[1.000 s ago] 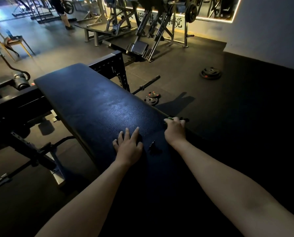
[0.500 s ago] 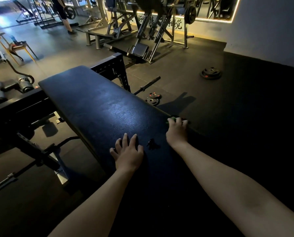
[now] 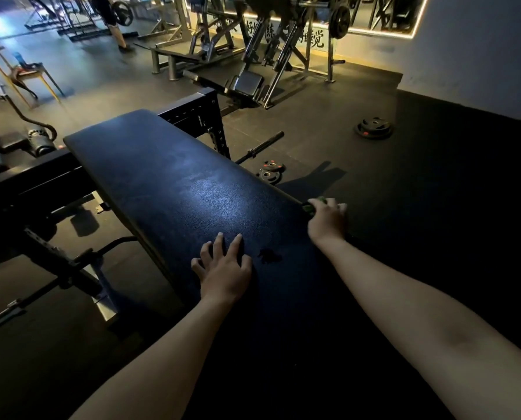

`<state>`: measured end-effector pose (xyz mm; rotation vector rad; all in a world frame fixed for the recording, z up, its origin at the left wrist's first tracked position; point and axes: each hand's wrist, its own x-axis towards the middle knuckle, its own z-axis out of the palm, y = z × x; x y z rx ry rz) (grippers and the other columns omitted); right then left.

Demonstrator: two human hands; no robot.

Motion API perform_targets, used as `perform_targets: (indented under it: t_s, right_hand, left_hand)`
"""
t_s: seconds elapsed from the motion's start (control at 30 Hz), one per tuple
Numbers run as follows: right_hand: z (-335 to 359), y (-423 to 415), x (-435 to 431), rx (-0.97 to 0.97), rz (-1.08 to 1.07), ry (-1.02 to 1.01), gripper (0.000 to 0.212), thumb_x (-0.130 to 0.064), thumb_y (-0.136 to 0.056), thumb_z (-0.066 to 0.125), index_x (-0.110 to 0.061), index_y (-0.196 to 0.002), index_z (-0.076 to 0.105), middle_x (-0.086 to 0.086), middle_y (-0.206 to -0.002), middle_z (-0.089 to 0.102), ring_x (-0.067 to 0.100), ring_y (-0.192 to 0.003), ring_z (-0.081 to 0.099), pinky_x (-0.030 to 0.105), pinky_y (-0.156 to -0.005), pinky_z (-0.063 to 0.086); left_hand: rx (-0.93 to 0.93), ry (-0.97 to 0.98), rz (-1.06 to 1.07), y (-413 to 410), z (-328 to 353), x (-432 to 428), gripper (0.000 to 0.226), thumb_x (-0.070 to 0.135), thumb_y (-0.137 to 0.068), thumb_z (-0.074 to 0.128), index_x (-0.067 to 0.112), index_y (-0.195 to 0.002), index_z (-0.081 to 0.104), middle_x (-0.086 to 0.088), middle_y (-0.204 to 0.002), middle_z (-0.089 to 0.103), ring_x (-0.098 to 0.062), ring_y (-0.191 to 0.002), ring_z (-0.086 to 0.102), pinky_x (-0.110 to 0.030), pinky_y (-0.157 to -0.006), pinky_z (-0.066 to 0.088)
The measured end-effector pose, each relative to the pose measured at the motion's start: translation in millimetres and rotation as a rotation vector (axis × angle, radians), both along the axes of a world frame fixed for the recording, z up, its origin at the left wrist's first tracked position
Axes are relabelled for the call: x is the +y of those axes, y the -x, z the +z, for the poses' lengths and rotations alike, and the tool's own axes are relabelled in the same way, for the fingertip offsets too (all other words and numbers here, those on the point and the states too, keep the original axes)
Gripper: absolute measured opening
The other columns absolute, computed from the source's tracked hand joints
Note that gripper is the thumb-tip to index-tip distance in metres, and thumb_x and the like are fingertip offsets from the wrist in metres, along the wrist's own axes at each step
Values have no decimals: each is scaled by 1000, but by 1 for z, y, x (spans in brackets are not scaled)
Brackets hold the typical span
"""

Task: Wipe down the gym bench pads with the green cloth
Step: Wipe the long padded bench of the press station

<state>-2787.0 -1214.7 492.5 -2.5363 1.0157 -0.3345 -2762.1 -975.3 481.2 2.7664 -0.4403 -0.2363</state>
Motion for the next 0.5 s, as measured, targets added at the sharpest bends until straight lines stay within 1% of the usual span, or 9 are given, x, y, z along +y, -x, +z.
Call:
perform_targets:
  t_s: [0.07,0.17,0.23,0.33,0.4,0.43,0.47,0.5]
  right_hand:
    - [-2,2,-5,31,-36,-27,52,-6,-93,40,-27,-139,52,12,-138,47,33,-118,39,41,-102,36]
    - [-5,-4,22,-33,40,-37,52,-1,-90,38,-23,-134,57,14,-133,50,35,-115,39,39,-101,32]
    - [-8,-9,47,-74,112,-38,51,-2,-90,38,-24,-130,60,13,-131,53,35,-112,42,36,-97,30]
    - [-11,-13,86,-128,315,-45,45,-7,-92,41,-24,-124,67,10,-127,59,36,-106,46,31,-93,31]
    - [-8,-12,94,-142,481,-59,43,-13,-89,41,-23,-118,71,11,-122,63,37,-101,49,32,-93,35]
    - [-6,-12,88,-160,515,-57,44,-13,-87,41,-22,-115,73,12,-118,65,38,-99,50,34,-92,38]
    - [-4,-11,77,-183,495,-39,46,-10,-84,41,-21,-114,74,14,-115,65,38,-98,51,36,-91,40]
    - [-3,-12,61,-202,425,-7,47,-6,-83,41,-21,-115,73,15,-116,64,38,-100,50,37,-91,41]
  left_hand:
    - [-7,-1,3,-1,-1,-1,56,49,-97,33,47,-153,24,2,-167,8,-23,-149,0,-55,-117,-1]
    - [-18,-5,2,-1,-2,-2,57,48,-97,34,46,-153,24,1,-167,8,-24,-149,1,-55,-117,0]
    - [-22,-4,2,-2,-3,-3,57,48,-98,35,46,-153,24,1,-167,8,-24,-149,2,-55,-117,1]
    - [-20,-13,-2,-3,-4,-2,56,49,-98,35,47,-153,24,1,-167,8,-24,-149,2,-55,-117,2]
    - [-17,-18,-8,-4,-5,-1,56,49,-98,36,47,-153,24,1,-167,7,-24,-150,1,-54,-116,2]
    - [-21,-18,-12,-4,-5,-1,56,49,-99,36,47,-153,25,1,-167,8,-24,-150,1,-54,-116,2]
    - [-25,-15,-15,-4,-5,0,56,49,-99,36,47,-153,25,1,-167,8,-24,-150,2,-54,-116,2]
    - [-27,-6,-16,-4,-5,0,55,49,-99,37,47,-153,26,1,-167,8,-24,-150,2,-53,-116,2]
